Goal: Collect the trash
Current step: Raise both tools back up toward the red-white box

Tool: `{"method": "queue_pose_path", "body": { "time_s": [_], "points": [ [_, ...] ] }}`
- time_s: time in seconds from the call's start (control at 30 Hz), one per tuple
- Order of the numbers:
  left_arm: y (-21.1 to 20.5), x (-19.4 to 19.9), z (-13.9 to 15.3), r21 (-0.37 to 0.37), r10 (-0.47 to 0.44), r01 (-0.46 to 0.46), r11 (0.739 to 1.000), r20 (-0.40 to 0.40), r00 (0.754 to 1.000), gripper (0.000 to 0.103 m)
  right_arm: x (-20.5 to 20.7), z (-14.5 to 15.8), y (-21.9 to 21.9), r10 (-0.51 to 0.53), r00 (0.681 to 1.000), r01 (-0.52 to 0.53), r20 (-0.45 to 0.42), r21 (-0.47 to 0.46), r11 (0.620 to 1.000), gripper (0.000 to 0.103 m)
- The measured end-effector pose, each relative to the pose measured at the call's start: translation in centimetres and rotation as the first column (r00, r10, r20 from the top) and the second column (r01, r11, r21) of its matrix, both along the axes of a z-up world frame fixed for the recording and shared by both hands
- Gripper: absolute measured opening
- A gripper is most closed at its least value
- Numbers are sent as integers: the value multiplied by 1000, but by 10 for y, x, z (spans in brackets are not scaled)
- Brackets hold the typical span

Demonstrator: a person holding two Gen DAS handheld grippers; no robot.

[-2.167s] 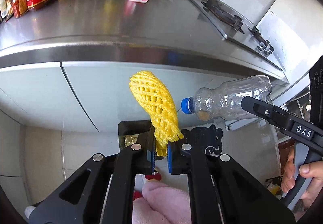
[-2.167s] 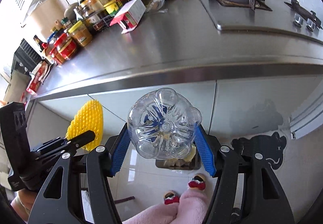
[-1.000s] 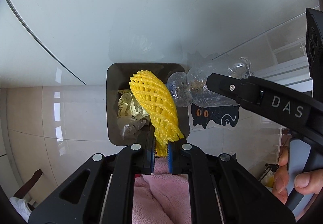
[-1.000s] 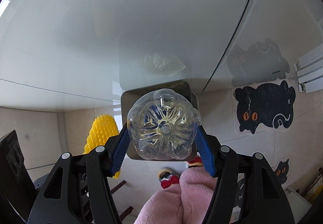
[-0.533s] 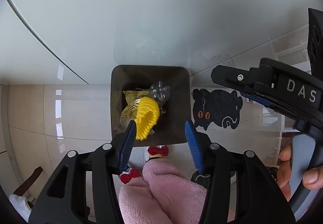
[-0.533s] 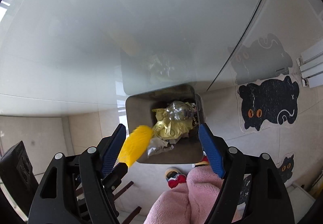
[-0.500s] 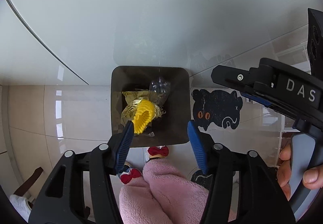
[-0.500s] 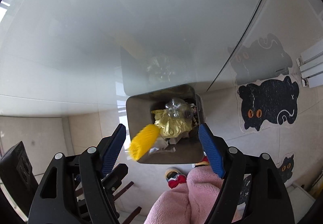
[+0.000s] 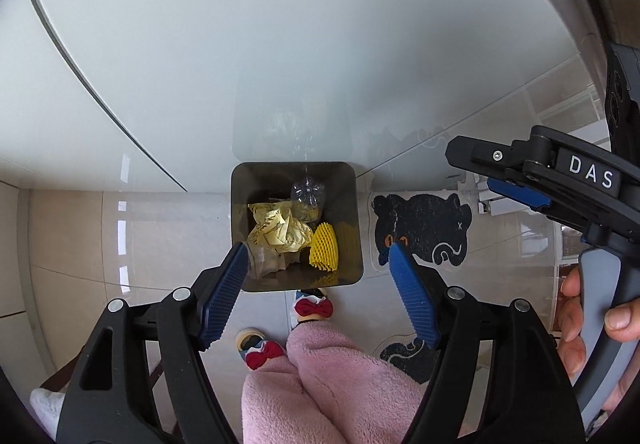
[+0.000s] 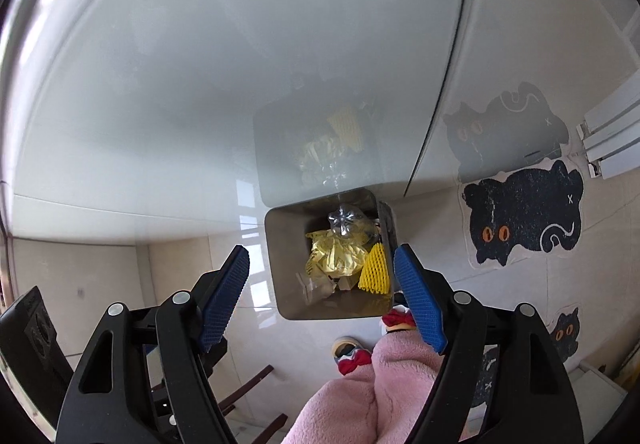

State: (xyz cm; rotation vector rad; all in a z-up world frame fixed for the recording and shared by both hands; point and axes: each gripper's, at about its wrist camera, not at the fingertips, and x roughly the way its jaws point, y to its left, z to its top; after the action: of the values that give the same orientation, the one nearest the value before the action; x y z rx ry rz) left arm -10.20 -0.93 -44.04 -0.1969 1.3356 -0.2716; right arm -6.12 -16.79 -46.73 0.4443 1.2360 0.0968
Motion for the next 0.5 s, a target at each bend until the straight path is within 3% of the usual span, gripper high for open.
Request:
{"method": "queue_pose_path", "body": {
  "time_s": [0.23,0.5],
  "points": [
    [19,-15,80,12,-17,15,1000,142,990,73,-33,83,-12,-14,990,13,143,11,1000,78],
    [28,-10,172,-18,-1,7,1000,319,948,83,-44,184,-21,-21,934,28,357,-14,999,81]
  ]
}}
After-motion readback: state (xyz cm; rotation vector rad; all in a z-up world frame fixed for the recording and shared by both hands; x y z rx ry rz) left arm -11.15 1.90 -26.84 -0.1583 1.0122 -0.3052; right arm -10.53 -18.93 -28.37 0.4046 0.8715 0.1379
